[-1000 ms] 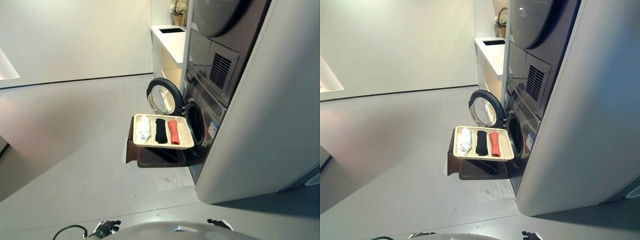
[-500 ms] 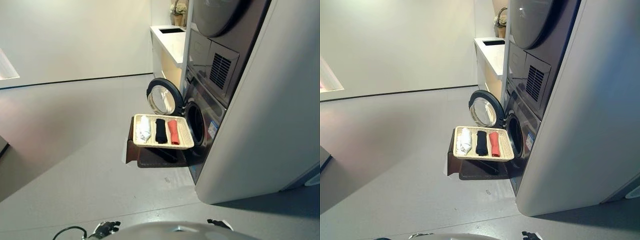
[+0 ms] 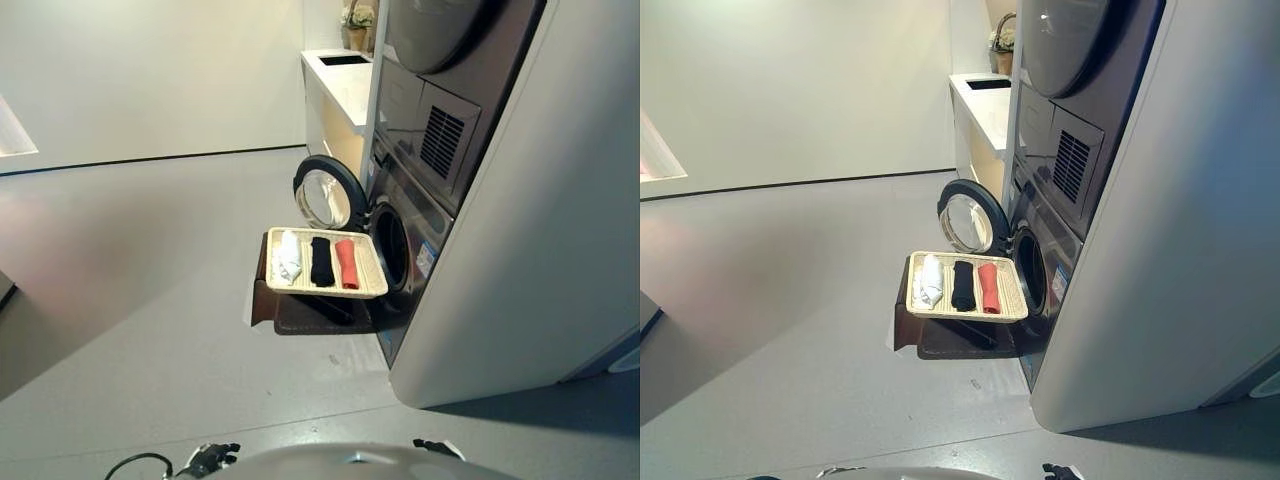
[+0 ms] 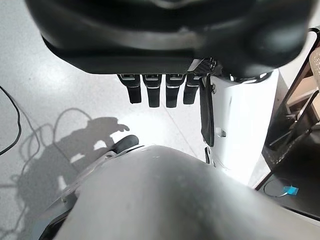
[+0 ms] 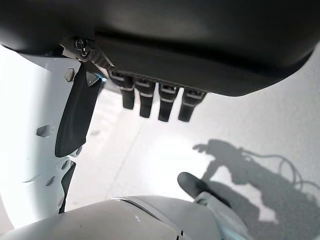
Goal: Pick up the clothes and place them into the washing machine
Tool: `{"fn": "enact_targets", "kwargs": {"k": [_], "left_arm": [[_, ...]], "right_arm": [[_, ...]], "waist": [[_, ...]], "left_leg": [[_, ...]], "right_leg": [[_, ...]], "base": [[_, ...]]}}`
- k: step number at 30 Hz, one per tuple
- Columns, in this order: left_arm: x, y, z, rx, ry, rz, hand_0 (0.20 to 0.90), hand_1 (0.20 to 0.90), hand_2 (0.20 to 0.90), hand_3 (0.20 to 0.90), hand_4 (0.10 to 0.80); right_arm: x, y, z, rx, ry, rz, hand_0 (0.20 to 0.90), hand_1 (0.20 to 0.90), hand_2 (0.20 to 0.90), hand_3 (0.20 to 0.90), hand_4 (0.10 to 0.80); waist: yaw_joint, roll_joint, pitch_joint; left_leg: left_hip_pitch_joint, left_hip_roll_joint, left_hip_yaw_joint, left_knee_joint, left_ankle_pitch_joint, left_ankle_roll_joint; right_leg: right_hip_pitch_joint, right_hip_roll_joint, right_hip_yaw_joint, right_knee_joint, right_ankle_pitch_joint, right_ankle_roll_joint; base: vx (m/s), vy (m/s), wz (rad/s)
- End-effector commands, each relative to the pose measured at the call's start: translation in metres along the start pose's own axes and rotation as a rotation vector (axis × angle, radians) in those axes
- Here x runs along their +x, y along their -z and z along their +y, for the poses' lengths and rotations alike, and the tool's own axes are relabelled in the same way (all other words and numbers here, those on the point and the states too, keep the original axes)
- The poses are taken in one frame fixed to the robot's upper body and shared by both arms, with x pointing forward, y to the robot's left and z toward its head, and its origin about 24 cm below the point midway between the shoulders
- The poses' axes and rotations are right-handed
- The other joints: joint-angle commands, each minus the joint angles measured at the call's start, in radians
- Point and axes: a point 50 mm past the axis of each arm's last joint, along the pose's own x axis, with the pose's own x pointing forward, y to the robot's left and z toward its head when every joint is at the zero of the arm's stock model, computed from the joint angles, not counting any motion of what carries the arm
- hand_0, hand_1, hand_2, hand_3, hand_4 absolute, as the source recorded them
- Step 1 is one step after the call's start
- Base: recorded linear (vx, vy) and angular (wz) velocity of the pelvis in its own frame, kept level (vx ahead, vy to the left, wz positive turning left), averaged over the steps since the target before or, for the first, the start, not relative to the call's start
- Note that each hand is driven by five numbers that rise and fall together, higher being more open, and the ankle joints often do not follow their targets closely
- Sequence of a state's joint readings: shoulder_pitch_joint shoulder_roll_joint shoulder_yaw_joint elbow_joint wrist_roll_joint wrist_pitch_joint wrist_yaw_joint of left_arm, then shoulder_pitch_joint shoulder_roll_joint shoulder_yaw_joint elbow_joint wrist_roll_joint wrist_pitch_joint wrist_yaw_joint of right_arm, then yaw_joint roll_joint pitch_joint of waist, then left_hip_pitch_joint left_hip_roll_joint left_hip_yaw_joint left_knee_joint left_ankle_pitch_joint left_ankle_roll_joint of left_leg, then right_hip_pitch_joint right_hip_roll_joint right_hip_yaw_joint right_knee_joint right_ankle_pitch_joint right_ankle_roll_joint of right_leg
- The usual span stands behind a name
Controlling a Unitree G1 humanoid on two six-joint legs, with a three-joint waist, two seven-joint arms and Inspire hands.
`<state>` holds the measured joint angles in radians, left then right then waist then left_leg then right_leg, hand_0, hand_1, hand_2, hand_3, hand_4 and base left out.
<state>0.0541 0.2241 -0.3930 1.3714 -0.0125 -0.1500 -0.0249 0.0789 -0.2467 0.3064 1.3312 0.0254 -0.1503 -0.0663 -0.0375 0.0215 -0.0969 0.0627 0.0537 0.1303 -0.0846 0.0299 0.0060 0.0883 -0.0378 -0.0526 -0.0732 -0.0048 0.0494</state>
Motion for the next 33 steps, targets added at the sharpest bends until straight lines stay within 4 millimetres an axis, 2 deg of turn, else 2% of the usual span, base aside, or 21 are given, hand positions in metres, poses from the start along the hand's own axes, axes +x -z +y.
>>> {"fn": "enact_targets", "kwargs": {"k": [1, 5, 12, 15, 17, 20, 22, 25, 28, 31, 33], "left_arm": [[0.004, -0.021, 0.008, -0.032, -0.033, -0.036, 0.900, 0.900, 0.900, 0.900, 0.800], [0.004, -0.027, 0.012, -0.027, -0.045, -0.049, 0.900, 0.900, 0.900, 0.900, 0.800], [0.005, -0.039, 0.025, -0.032, -0.073, -0.083, 0.900, 0.900, 0.900, 0.900, 0.800], [0.005, -0.048, 0.030, -0.025, -0.078, -0.112, 0.900, 0.900, 0.900, 0.900, 0.800], [0.004, -0.051, 0.035, -0.026, -0.092, -0.123, 0.900, 0.900, 0.900, 0.900, 0.800], [0.004, -0.048, 0.037, -0.037, -0.098, -0.114, 0.900, 0.900, 0.900, 0.900, 0.800], [0.004, -0.049, 0.038, -0.042, -0.101, -0.118, 0.900, 0.900, 0.900, 0.900, 0.800], [0.004, -0.049, 0.036, -0.048, -0.104, -0.120, 0.900, 0.900, 0.900, 0.900, 0.800], [0.005, -0.046, 0.031, -0.070, -0.099, -0.115, 0.900, 0.900, 0.900, 0.900, 0.800], [0.005, -0.042, 0.024, -0.078, -0.084, -0.108, 0.900, 0.900, 0.900, 0.900, 0.800], [0.006, -0.046, 0.018, -0.091, -0.075, -0.122, 0.900, 0.900, 0.900, 0.900, 0.800]], "right_arm": [[0.001, 0.000, -0.004, -0.043, 0.007, 0.030, 0.900, 0.900, 0.900, 0.900, 0.800], [0.003, -0.009, -0.007, -0.034, 0.016, 0.008, 0.900, 0.900, 0.900, 0.900, 0.800], [0.006, -0.025, -0.012, -0.001, 0.035, -0.039, 0.900, 0.900, 0.900, 0.900, 0.800], [0.006, -0.028, -0.013, 0.020, 0.039, -0.055, 0.900, 0.900, 0.900, 0.900, 0.800], [0.006, -0.027, -0.012, 0.035, 0.038, -0.057, 0.900, 0.900, 0.900, 0.900, 0.800], [0.005, -0.023, -0.012, 0.075, 0.044, -0.045, 0.900, 0.900, 0.900, 0.900, 0.800], [0.005, -0.021, -0.012, 0.078, 0.046, -0.039, 0.900, 0.900, 0.900, 0.900, 0.800], [0.004, -0.016, -0.010, 0.074, 0.043, -0.018, 0.900, 0.900, 0.900, 0.900, 0.800], [0.003, -0.010, -0.010, 0.079, 0.041, -0.004, 0.900, 0.900, 0.900, 0.900, 0.800], [0.001, -0.002, -0.010, 0.103, 0.043, 0.011, 0.900, 0.900, 0.900, 0.900, 0.800], [0.001, -0.001, -0.010, 0.114, 0.046, 0.012, 0.900, 0.900, 0.900, 0.900, 0.800]], "waist": [[0.021, -0.044, 0.018], [0.026, -0.049, 0.030], [0.032, -0.054, 0.054], [0.018, -0.050, 0.079], [0.008, -0.038, 0.096], [-0.014, -0.026, 0.093], [-0.037, -0.037, 0.093], [-0.075, -0.028, 0.103], [-0.098, -0.018, 0.098], [-0.124, -0.009, 0.065], [-0.125, 0.008, 0.054]], "left_leg": [[-0.016, -0.062, -0.040, -0.003, -0.061, -0.020], [-0.035, -0.077, -0.040, 0.024, -0.076, -0.002], [-0.067, -0.107, -0.056, 0.127, -0.146, 0.045], [-0.051, -0.115, -0.082, 0.172, -0.178, 0.070], [-0.032, -0.107, -0.095, 0.171, -0.186, 0.077], [0.030, -0.103, -0.126, 0.131, -0.196, 0.062], [0.088, -0.114, -0.153, 0.106, -0.207, 0.046], [0.191, -0.088, -0.196, 0.064, -0.233, 0.020], [0.245, -0.069, -0.227, 0.044, -0.243, 0.006], [0.261, -0.037, -0.261, 0.076, -0.233, -0.007], [0.235, -0.018, -0.271, 0.163, -0.173, -0.026]], "right_leg": [[-0.058, -0.034, -0.002, -0.004, 0.036, 0.062], [-0.076, -0.053, 0.002, 0.041, 0.022, 0.063], [-0.153, -0.075, 0.011, 0.247, -0.012, 0.069], [-0.219, -0.075, 0.019, 0.428, 0.034, 0.061], [-0.279, -0.064, 0.016, 0.517, 0.048, 0.052], [-0.350, -0.050, -0.007, 0.445, 0.024, 0.038], [-0.392, -0.070, -0.016, 0.291, 0.079, 0.049], [-0.449, -0.056, -0.052, 0.052, 0.200, 0.076], [-0.487, -0.038, -0.053, 0.035, 0.235, 0.081], [-0.466, 0.016, 0.039, 0.036, 0.255, 0.055], [-0.448, 0.049, 0.051, 0.048, 0.246, 0.038]], "base": [[0.013, 0.033, -0.01], [0.026, 0.073, 0.00], [0.070, 0.104, -0.03], [0.139, 0.115, 0.01], [0.149, 0.090, 0.05], [0.271, 0.018, 0.03], [0.370, -0.084, 0.40], [0.400, -0.097, 0.72], [0.334, -0.107, 0.37], [0.366, -0.185, -0.09], [0.339, -0.228, 0.42]]}}
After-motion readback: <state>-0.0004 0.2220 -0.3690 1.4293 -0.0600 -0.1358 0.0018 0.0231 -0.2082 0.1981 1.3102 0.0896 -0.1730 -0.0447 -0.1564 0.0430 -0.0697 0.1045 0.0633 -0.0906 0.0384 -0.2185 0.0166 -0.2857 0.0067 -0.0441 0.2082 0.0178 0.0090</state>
